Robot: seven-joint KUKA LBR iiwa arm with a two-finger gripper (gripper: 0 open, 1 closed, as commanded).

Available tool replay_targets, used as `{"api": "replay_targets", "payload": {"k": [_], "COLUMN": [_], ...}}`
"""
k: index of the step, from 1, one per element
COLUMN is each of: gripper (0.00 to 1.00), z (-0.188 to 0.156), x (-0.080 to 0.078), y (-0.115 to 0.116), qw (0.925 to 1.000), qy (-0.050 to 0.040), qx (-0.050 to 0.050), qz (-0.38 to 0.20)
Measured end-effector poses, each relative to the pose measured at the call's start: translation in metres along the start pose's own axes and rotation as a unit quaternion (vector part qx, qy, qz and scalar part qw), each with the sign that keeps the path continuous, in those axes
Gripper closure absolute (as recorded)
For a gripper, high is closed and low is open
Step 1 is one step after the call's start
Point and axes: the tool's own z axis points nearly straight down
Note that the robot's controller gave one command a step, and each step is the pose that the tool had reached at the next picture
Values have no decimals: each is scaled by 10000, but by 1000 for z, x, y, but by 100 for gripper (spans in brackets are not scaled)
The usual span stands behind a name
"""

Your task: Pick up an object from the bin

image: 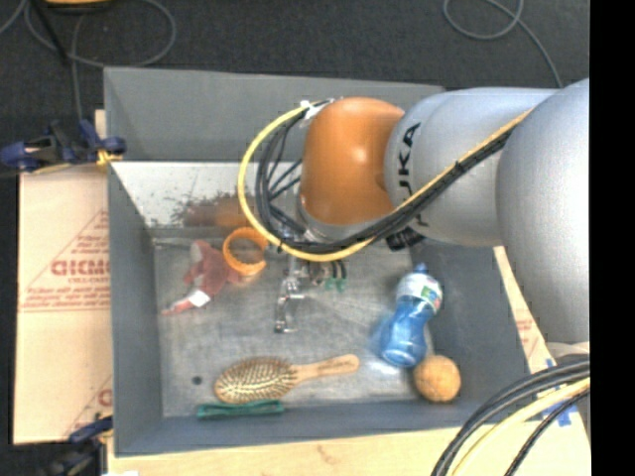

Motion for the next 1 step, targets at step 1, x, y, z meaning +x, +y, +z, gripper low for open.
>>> {"api": "replay_targets", "payload": {"k": [1], "gripper": [0], "z": [63], "x": [-55], "y": [53], "qw": [9999], "qy": [-62], "qx": [-10], "qz": [-87]}}
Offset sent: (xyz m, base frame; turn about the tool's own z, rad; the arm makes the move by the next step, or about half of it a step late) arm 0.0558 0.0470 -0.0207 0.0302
